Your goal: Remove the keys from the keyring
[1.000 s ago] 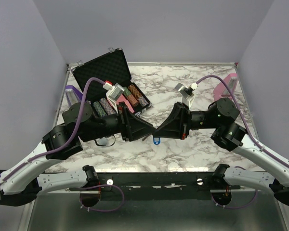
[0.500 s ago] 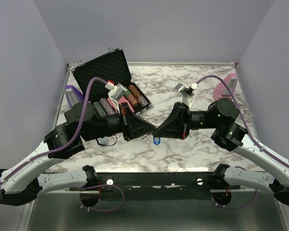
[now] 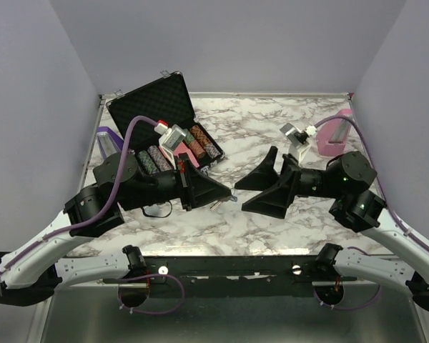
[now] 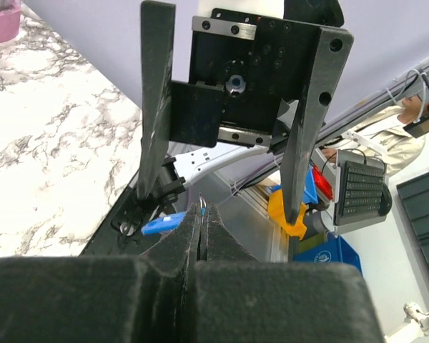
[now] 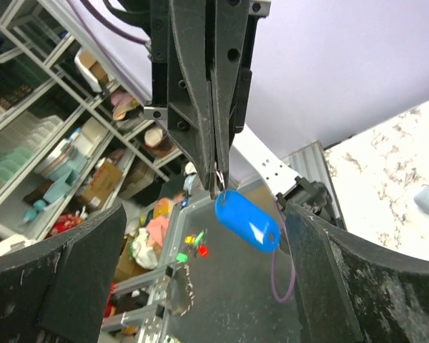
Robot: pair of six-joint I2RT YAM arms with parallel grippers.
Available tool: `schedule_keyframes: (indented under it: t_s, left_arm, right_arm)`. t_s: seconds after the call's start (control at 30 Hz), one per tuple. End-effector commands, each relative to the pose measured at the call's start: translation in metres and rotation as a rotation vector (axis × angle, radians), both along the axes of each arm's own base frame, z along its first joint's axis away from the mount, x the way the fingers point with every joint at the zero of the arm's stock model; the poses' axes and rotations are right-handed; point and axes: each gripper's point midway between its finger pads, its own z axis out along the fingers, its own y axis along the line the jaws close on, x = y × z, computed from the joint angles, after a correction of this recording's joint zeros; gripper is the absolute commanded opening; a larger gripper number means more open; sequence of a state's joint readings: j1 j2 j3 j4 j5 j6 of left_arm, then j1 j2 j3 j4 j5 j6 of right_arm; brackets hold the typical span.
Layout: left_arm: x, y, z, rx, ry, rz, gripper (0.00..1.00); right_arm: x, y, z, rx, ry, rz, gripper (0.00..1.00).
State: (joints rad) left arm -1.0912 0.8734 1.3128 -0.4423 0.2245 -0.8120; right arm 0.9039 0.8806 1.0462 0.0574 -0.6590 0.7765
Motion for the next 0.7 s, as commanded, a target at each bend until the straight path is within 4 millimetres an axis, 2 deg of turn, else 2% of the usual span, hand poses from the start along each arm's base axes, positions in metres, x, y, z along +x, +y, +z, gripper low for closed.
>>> schedule_keyframes:
  t_s: [0.0, 0.13, 0.17, 0.37, 0.67]
  left_arm:
    - [-0.011, 0.008, 0.016, -0.068, -0.053, -0.034, 0.00]
    - [-0.014, 0.012, 0.025, -0.126, -0.082, -0.039, 0.00]
    - [-0.019, 0.015, 0.035, -0.193, -0.103, -0.057, 0.00]
    - [-0.028, 0.017, 0.055, -0.351, -0.155, -0.103, 0.00]
    - [-0.024, 0.013, 0.058, -0.381, -0.171, -0.089, 0.00]
  right_arm:
    - [0.016, -0.014, 0.020, 0.044, -0.015, -0.162, 0.99]
    - [0.027, -0.027, 0.037, 0.126, 0.003, -0.267, 0.94]
    - [0.022, -0.032, 0.044, 0.193, 0.007, -0.255, 0.89]
    - [0.016, -0.022, 0.045, 0.211, 0.023, -0.178, 0.79]
    - [0.015, -0.018, 0.047, 0.212, 0.013, -0.156, 0.59]
